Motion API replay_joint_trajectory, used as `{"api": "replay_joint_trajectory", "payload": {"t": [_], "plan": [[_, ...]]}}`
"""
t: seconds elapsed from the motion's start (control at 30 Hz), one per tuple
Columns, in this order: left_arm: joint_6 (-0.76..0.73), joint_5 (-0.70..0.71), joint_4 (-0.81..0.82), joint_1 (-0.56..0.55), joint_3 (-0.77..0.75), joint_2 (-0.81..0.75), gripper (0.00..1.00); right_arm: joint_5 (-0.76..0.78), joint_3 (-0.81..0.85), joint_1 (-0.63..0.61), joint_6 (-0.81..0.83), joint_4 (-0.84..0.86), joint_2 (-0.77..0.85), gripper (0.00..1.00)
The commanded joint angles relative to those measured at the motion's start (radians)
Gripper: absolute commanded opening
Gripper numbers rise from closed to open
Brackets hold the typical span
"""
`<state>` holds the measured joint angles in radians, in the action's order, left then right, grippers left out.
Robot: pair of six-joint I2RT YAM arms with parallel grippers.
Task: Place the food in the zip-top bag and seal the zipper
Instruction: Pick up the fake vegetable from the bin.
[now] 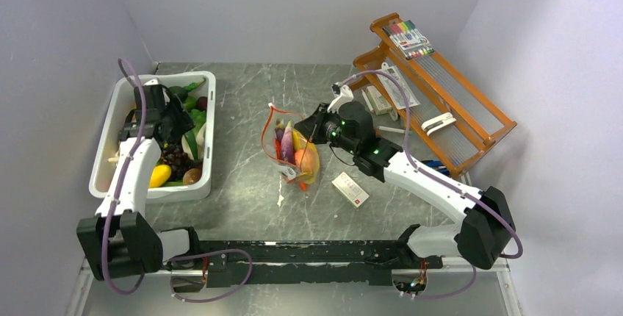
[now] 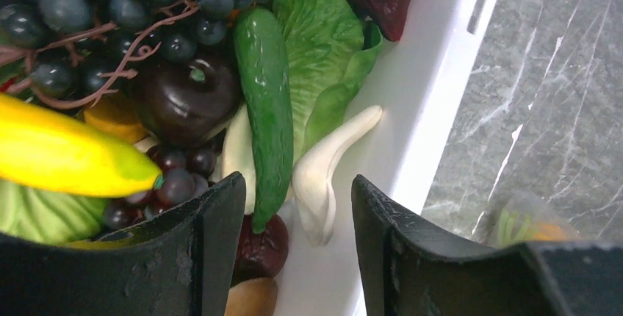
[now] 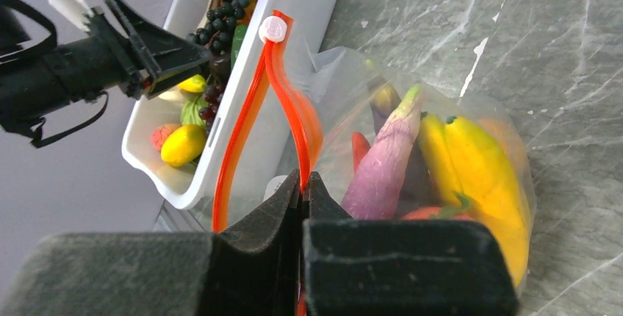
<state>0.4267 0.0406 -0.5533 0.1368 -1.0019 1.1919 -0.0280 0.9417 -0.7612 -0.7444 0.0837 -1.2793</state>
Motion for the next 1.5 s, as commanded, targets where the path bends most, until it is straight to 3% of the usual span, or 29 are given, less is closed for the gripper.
{"api": "replay_joint_trajectory", "payload": {"t": [0.0, 0.53, 0.97, 1.47], "plan": [[0.003, -0.041, 0.092, 0.031, -0.003, 0.073, 0.54, 0.014, 0.008, -0.004, -0.005, 0.044, 0.019, 0.0], [0.027, -0.131, 0.156, 0.089, 0.006, 0.226, 0.39, 0.05, -0.018, -0.004, -0.01, 0.044, 0.053, 0.0], [0.029, -0.163, 0.148, 0.106, -0.009, 0.286, 0.39, 0.054, -0.02, -0.004, -0.016, 0.038, 0.055, 0.0], [0.027, -0.2, 0.115, 0.107, -0.007, 0.214, 0.23, 0.06, -0.011, -0.004, -0.017, 0.022, 0.049, 0.0]]}}
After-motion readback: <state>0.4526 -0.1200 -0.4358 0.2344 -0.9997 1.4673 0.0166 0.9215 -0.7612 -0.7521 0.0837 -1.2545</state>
